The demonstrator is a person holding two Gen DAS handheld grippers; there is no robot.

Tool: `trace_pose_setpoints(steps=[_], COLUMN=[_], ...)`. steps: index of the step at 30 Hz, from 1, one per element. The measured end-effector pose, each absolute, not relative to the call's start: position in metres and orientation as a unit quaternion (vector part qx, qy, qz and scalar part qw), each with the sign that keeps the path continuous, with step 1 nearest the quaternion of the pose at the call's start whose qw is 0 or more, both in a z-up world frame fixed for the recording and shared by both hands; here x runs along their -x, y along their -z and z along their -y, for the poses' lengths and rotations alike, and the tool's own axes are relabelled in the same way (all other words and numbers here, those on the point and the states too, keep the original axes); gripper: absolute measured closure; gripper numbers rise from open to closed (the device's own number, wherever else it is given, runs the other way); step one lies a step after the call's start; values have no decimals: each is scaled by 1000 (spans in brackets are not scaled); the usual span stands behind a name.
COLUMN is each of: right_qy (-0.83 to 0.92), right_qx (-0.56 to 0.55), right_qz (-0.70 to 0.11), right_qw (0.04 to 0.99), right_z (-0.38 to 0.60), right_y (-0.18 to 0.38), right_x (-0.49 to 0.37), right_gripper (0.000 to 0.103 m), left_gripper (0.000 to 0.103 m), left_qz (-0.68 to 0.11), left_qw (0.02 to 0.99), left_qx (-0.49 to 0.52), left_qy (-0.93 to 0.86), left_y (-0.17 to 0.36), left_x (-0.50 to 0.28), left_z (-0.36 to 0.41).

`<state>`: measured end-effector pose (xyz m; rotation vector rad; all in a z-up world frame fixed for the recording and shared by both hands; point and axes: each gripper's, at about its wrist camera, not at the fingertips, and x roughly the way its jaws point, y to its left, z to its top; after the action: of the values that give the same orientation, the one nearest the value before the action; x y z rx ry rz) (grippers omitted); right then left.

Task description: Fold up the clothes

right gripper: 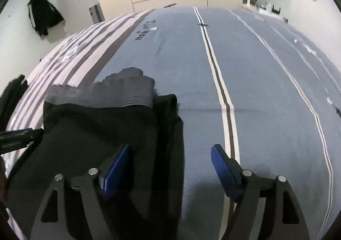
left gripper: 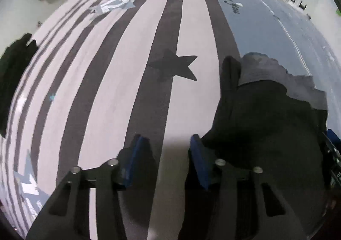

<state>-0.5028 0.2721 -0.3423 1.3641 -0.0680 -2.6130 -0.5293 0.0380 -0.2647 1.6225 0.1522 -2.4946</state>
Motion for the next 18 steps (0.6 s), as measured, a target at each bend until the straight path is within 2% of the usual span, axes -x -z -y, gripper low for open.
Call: trace_pose_setpoints(steps=[3, 7, 10, 12, 14, 16, 18], right_qy=[895, 907, 899, 890, 887, 888, 889], right_qx=[-438, -411, -427, -444, -451, -449, -449], right_qz=[19, 24, 3, -16, -23, -15, 3], right_qw=[87, 88, 100, 100, 100, 96, 91], right_z=[-276, -271, -253, -245, -245, -251, -260], right_y=[320, 300, 314, 329, 342, 343, 341], right_x=[500, 509, 528, 537, 544, 549, 553], right_gripper=[38, 38, 39, 44, 44, 42, 42], left_gripper=[61, 61, 61, 61, 60, 54, 54], left_qz=[-53, -57, -35, -1, -18, -43, -48], left_qw=[42, -27, -47, -33, -25, -21, -21], left_qx=[-502, -456, -477, -504, -521, -528, -519], left_qy=[862, 888, 877, 863, 853, 848, 853], left_y=[237, 206, 221, 248, 264, 274, 266], left_x=[522, 524, 542, 554, 561, 566, 565], left_z=[-50, -78, -90, -93, -80, -67, -60])
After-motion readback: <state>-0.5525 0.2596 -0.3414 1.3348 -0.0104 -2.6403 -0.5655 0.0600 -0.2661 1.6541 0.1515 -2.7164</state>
